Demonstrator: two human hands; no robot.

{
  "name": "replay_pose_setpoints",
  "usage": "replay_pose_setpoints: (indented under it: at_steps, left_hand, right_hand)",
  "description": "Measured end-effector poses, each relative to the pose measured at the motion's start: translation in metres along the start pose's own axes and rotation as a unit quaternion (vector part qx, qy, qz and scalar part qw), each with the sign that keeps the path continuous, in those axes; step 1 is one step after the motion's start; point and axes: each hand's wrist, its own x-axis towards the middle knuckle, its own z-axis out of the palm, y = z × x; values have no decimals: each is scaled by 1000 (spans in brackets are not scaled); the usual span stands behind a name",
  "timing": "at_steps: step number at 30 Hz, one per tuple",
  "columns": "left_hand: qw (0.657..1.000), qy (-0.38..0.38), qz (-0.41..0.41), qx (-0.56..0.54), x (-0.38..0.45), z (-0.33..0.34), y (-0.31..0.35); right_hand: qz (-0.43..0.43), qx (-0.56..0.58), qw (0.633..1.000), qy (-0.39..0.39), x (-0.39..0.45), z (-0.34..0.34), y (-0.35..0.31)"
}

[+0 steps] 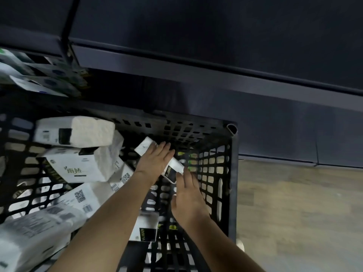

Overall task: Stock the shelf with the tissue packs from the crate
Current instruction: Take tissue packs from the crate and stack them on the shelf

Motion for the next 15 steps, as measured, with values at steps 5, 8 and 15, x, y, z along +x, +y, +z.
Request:
replay_pose_setpoints:
  at_steps: [5,8,15]
  left_hand:
    - [1000,-27,-4,8,16,7,-1]
    - [999,41,6,9,15,5,-2]
    - [998,-21,-52,-20,-30,-11,5]
  right_hand:
    - [6,11,1000,11,5,6,5]
    - [8,3,1000,23,7,5,4]
    - [13,-42,999,3,-9,-11,1]
